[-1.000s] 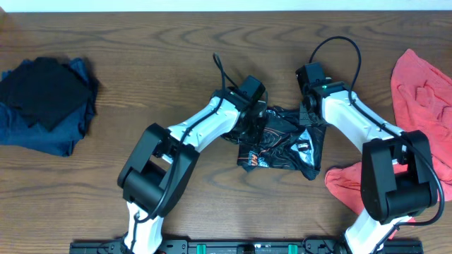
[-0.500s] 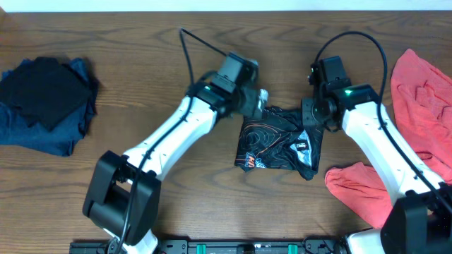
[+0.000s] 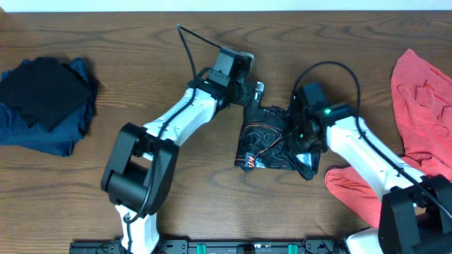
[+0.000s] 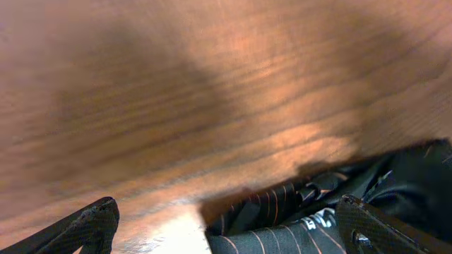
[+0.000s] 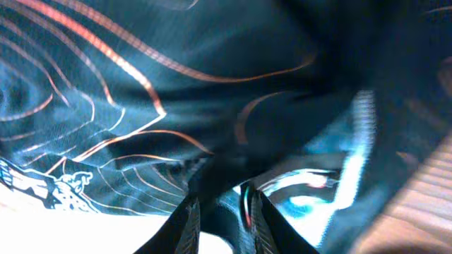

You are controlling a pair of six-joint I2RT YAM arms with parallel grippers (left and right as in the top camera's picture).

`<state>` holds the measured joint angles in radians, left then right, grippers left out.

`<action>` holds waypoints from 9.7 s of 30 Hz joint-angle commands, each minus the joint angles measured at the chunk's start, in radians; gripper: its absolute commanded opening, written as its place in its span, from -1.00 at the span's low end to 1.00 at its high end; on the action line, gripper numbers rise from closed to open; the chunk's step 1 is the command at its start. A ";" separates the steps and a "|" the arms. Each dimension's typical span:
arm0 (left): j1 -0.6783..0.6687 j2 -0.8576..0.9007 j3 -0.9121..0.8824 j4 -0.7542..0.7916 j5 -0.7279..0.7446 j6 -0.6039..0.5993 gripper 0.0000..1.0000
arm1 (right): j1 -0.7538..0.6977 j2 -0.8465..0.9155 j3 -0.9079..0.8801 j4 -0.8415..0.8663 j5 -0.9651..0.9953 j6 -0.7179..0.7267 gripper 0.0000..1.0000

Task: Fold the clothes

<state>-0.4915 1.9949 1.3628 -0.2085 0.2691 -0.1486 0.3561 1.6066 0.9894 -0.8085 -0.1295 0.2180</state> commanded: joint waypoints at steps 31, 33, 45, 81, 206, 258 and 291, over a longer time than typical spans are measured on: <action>-0.031 0.142 -0.008 -0.542 0.019 0.021 -0.61 | -0.082 0.004 -0.079 -0.012 0.490 0.141 -0.97; -0.032 0.140 -0.017 -0.584 0.019 -0.009 -0.63 | -0.097 0.004 -0.079 0.043 0.492 0.098 -0.97; -0.031 -0.018 -0.021 -0.416 0.019 0.024 -0.21 | -0.108 -0.003 -0.073 0.210 0.491 -0.027 -0.88; -0.121 0.124 -0.021 -0.402 0.138 0.097 -0.22 | -0.153 0.121 -0.140 0.224 0.358 0.183 -0.81; 0.218 0.060 0.096 0.278 0.549 0.078 -0.88 | -0.163 -0.382 -0.021 0.089 0.278 -0.054 -0.31; 0.235 0.087 0.096 -0.027 0.388 0.134 0.96 | -0.169 0.434 -0.015 0.663 0.146 -0.031 -0.64; 0.232 -0.060 0.096 -0.584 0.347 0.179 0.96 | -0.219 -0.161 -0.014 0.138 0.159 0.062 0.44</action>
<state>-0.2581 1.9720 1.4509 -0.7864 0.6209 0.0086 0.1619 1.4727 0.9695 -0.6853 0.0284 0.2703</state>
